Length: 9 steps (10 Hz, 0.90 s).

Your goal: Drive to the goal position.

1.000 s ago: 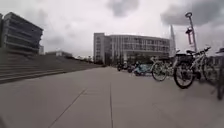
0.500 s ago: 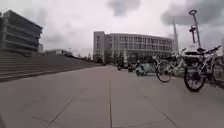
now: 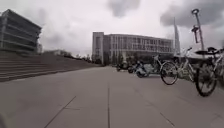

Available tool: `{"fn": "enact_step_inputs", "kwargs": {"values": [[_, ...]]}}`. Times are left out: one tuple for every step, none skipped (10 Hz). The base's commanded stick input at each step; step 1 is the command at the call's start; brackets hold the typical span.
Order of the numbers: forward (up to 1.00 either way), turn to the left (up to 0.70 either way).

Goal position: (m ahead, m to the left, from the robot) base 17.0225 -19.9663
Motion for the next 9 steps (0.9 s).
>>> {"fn": "enact_step_inputs", "kwargs": {"values": [[0.70,0.05],[0.70,0.05],[0.70,0.05],[0.70,0.05],[0.70,0.05],[0.70,0.05],[0.70,0.05],[0.70,0.05],[0.70,0.05]]}}
